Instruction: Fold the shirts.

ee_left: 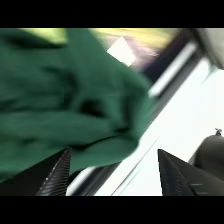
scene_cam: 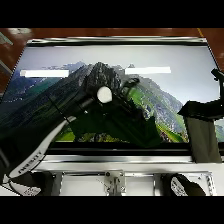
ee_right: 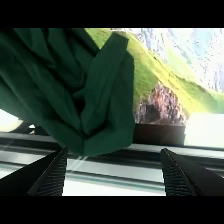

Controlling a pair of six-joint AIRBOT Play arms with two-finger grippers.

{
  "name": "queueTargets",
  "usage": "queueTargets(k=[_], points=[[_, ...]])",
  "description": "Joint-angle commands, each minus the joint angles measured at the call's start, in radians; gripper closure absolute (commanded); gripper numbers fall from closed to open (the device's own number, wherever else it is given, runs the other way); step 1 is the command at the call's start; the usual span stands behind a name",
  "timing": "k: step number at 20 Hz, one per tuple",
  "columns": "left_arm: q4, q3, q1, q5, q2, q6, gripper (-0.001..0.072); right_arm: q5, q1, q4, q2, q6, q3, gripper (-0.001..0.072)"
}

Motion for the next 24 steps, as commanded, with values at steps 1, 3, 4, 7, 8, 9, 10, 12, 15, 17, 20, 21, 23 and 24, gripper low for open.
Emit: queueTargets(k=[1, 3, 4, 7, 8, 9, 10, 12, 15, 17, 20, 21, 23, 24], points=[[0.048, -0.008, 0.254, -0.251, 0.064, 0.004, 0.0099, -0.027, -0.001, -0.029, -0.072, -0.001, -0.001, 0.0023], [0.131, -0.068, 0.405, -0.337, 0.129, 0.013, 0.0098, -0.023, -0.001, -0.028, -0.137, -0.001, -0.001, 0.0023], [0.158, -0.124, 0.467, -0.342, 0.161, 0.024, 0.0093, -0.023, -0.001, -0.027, -0.172, -0.002, -0.001, 0.0024], [0.174, -0.300, 0.626, -0.315, 0.204, 0.031, -0.0001, -0.026, -0.001, -0.029, -0.252, -0.003, -0.001, 0.0024], [0.175, -0.350, 0.665, -0.290, 0.200, 0.040, -0.0001, -0.031, -0.001, -0.029, -0.273, -0.002, -0.001, 0.0023], [0.189, -0.389, 0.697, -0.247, 0.195, 0.047, -0.0001, -0.034, -0.001, -0.029, -0.288, -0.002, -0.001, 0.0024], [0.205, -0.419, 0.729, -0.199, 0.186, 0.045, -0.0001, -0.035, -0.001, -0.028, -0.298, -0.001, -0.001, 0.0023], [0.207, -0.436, 0.775, -0.140, 0.151, 0.045, -0.0001, -0.037, -0.001, -0.029, -0.306, -0.001, -0.003, 0.0024], [0.208, -0.436, 0.779, -0.118, 0.081, 0.076, -0.0001, -0.031, -0.001, -0.030, -0.306, 0.003, -0.038, 0.0023], [0.207, -0.434, 0.768, -0.092, 0.043, 0.087, -0.0001, -0.027, -0.001, -0.035, -0.305, 0.023, -0.101, 0.0023], [0.203, -0.431, 0.747, -0.077, 0.011, 0.120, -0.0001, -0.033, -0.001, -0.032, -0.305, 0.029, -0.206, 0.0023], [0.203, -0.431, 0.736, -0.077, 0.007, 0.129, -0.0001, -0.041, -0.001, -0.032, -0.305, 0.029, -0.234, 0.0023], [0.200, -0.431, 0.710, -0.081, -0.005, 0.136, 0.0020, -0.064, -0.001, -0.032, -0.305, 0.031, -0.269, 0.0023], [0.195, -0.431, 0.698, -0.083, -0.006, 0.137, 0.0128, -0.070, -0.001, -0.033, -0.305, 0.033, -0.280, 0.0023]])
